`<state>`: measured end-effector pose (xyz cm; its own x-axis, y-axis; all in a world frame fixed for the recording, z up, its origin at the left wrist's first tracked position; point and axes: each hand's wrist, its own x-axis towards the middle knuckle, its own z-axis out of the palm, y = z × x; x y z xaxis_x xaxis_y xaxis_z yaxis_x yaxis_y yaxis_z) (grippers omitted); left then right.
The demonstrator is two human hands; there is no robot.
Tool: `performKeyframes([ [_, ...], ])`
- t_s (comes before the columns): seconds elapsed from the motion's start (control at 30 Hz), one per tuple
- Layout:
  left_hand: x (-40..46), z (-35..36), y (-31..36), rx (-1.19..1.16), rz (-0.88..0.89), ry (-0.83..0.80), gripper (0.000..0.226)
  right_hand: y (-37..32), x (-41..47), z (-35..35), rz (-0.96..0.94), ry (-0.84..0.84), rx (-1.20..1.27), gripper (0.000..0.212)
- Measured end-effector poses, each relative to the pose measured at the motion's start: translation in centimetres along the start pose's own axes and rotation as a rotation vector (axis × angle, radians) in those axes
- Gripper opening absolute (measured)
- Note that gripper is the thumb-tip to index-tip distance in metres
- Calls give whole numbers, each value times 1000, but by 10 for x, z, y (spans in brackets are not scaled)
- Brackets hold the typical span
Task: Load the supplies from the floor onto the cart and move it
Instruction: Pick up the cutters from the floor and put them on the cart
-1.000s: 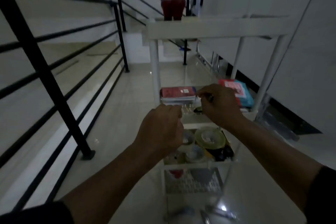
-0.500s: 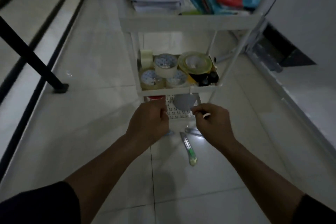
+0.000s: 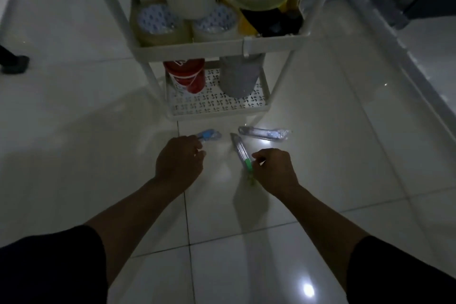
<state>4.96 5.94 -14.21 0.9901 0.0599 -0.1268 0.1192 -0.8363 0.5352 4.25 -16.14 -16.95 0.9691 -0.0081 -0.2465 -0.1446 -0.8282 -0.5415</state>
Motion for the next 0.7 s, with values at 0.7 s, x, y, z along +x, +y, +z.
performKeyframes([
  [0.7,66,75,-46,359,80,-118,19,-1,48,52,-13,-149,-295,33],
])
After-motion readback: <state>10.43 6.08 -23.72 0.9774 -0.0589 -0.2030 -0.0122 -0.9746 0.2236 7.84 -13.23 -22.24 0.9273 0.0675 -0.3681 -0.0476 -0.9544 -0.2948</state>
